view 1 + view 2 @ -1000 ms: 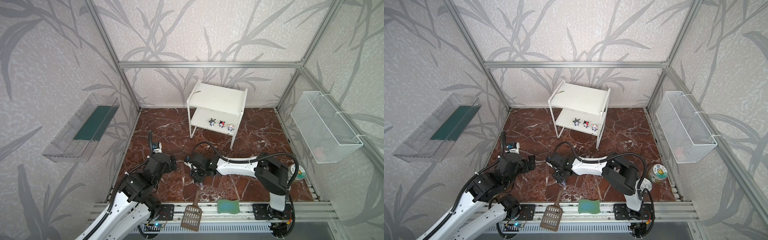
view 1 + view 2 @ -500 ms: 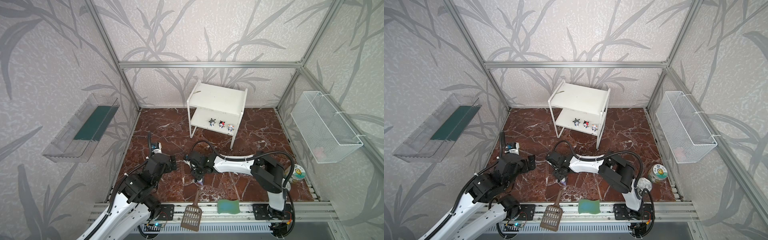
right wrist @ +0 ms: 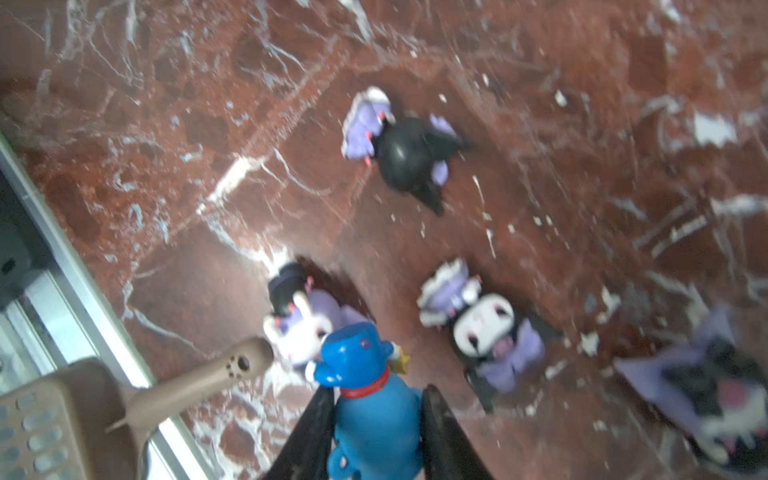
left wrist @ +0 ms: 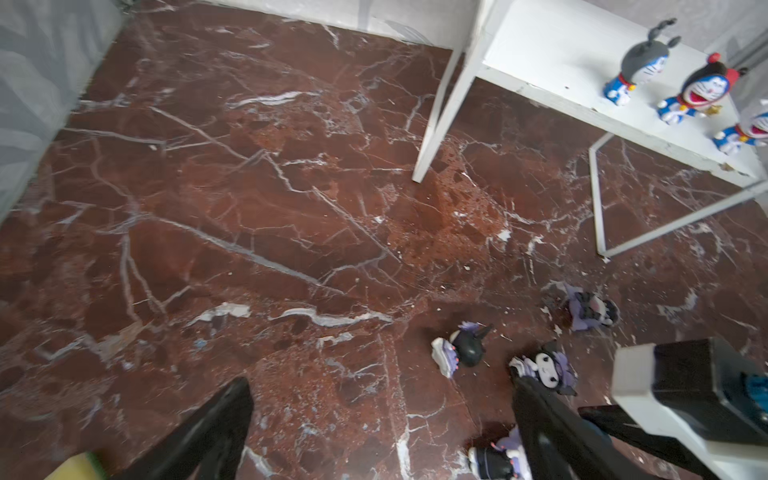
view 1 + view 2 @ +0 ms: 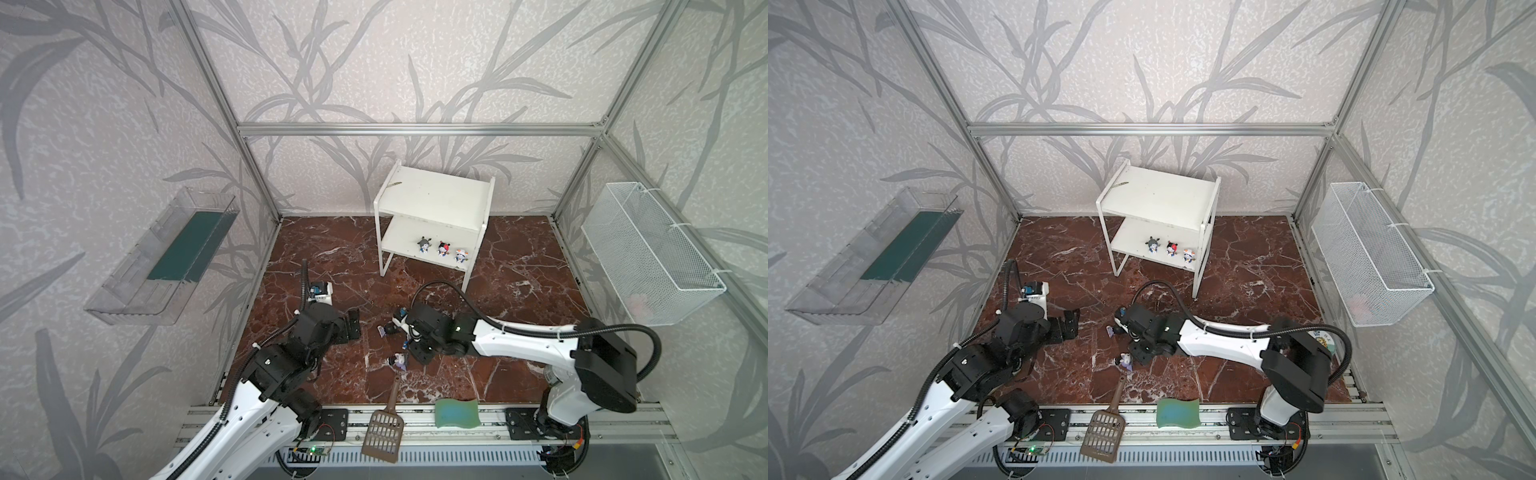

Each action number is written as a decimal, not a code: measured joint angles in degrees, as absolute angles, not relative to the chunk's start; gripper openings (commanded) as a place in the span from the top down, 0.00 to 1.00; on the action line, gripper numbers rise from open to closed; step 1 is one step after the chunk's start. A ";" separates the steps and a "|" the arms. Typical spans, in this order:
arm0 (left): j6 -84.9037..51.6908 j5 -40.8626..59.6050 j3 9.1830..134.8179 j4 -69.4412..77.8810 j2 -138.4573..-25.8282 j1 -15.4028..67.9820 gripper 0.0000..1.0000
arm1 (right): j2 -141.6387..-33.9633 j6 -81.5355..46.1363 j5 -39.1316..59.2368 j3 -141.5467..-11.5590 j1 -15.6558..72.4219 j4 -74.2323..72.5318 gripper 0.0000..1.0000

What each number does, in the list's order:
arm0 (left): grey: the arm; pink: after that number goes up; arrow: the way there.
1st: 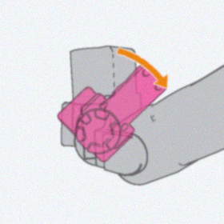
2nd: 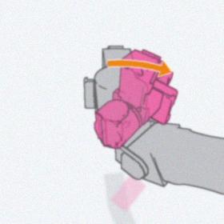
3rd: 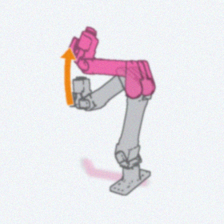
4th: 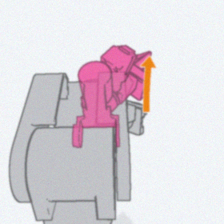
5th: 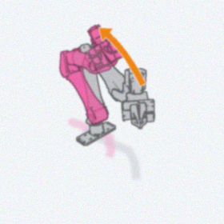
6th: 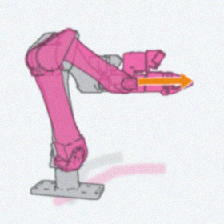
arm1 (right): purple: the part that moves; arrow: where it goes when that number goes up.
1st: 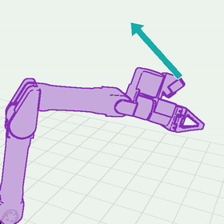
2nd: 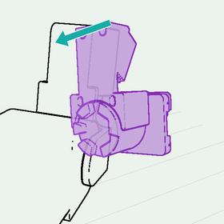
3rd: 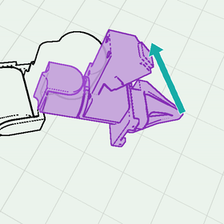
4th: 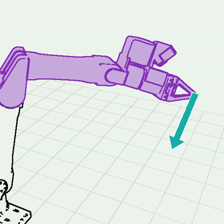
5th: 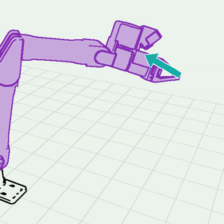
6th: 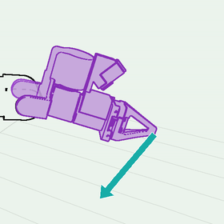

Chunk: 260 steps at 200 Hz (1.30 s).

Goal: Place and organize the plastic toys onto the shelf

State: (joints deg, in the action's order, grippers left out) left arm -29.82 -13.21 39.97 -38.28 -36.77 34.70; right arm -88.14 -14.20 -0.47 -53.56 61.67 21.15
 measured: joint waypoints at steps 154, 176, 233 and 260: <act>-26.68 -2.00 39.07 -26.79 -45.17 39.35 0.01 | -76.09 -22.59 3.03 -35.14 46.26 19.09 0.56; -26.68 -1.98 39.24 -26.17 -46.17 39.64 0.01 | -73.63 -22.33 3.09 -33.50 45.01 19.11 0.55; -26.61 -1.58 39.27 -24.75 -46.74 40.03 0.01 | -62.11 -20.53 0.95 -29.30 49.39 18.70 0.45; -26.63 -1.43 39.27 -24.62 -46.76 40.10 0.01 | -62.30 -21.12 -1.02 -29.17 50.74 18.70 0.47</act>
